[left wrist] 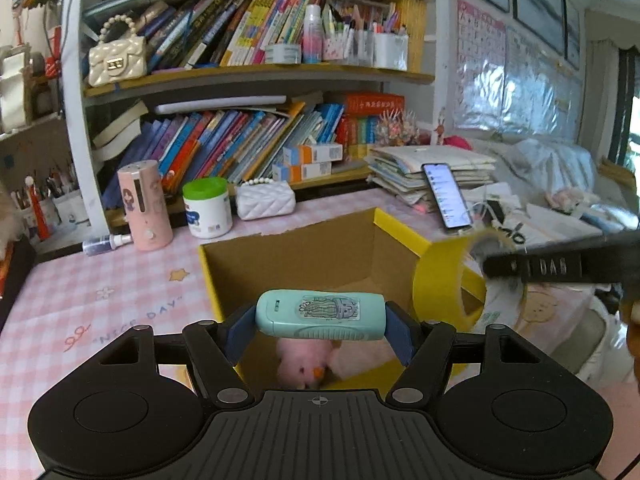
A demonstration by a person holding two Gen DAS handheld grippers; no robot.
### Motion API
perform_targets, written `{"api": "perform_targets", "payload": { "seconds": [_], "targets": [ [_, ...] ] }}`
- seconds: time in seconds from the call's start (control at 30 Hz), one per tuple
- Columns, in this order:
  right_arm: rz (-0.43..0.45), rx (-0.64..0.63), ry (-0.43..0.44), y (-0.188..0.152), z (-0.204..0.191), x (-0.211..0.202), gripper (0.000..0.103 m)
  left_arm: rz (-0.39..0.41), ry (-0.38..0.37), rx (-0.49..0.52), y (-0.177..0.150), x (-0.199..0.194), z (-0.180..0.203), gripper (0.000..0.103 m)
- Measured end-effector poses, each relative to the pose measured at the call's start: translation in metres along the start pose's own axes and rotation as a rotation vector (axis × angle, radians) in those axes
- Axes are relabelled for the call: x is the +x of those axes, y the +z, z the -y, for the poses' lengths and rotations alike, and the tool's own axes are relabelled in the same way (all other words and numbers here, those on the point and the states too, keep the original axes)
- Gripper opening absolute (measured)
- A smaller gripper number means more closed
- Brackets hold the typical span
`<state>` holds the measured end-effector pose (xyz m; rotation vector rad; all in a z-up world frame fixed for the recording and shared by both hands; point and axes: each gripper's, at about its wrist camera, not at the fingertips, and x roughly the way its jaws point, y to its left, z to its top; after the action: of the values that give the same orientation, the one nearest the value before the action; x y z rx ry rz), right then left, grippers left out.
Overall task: Organize objects
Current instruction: 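Lower both items into the yellow box and open both tools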
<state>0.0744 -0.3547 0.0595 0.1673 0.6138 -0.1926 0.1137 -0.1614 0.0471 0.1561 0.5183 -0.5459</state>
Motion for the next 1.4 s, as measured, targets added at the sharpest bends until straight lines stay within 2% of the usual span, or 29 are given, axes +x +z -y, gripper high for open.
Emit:
{"api": "perform_targets", "payload": {
  "seconds": [0.23,0.3,0.47,0.77,1.03,1.2,1.33,1.4],
  "targets": [
    [0.024,-0.054,0.044,0.039,0.005,0.043,0.011,-0.089,0.051,-0.002,0.002,0.05,0.004,0.068],
    [0.0,-0.065,0.064,0.045,0.004,0.059,0.011,-0.116,0.054,-0.009,-0.001,0.061,0.005,0.068],
    [-0.059,-0.119,0.087,0.047,-0.001,0.096,0.01,-0.157,0.069,-0.016,-0.006,0.077,0.007,0.069],
    [-0.115,-0.22,0.116,0.047,-0.013,0.143,0.009,-0.174,0.147,-0.029,-0.007,0.086,0.004,0.07],
    [-0.17,-0.322,0.133,0.044,-0.025,0.163,0.011,-0.101,0.161,-0.026,-0.001,0.069,0.01,0.077],
    [-0.176,-0.399,0.112,0.042,-0.034,0.169,0.019,-0.063,0.191,-0.053,0.001,0.054,0.01,0.085],
    [-0.181,-0.427,0.123,0.039,-0.038,0.165,0.036,-0.036,0.22,-0.096,0.003,0.038,0.005,0.09],
    [-0.169,-0.405,0.119,0.037,-0.036,0.158,0.036,-0.015,0.244,-0.121,0.003,0.027,0.001,0.093]
  ]
}}
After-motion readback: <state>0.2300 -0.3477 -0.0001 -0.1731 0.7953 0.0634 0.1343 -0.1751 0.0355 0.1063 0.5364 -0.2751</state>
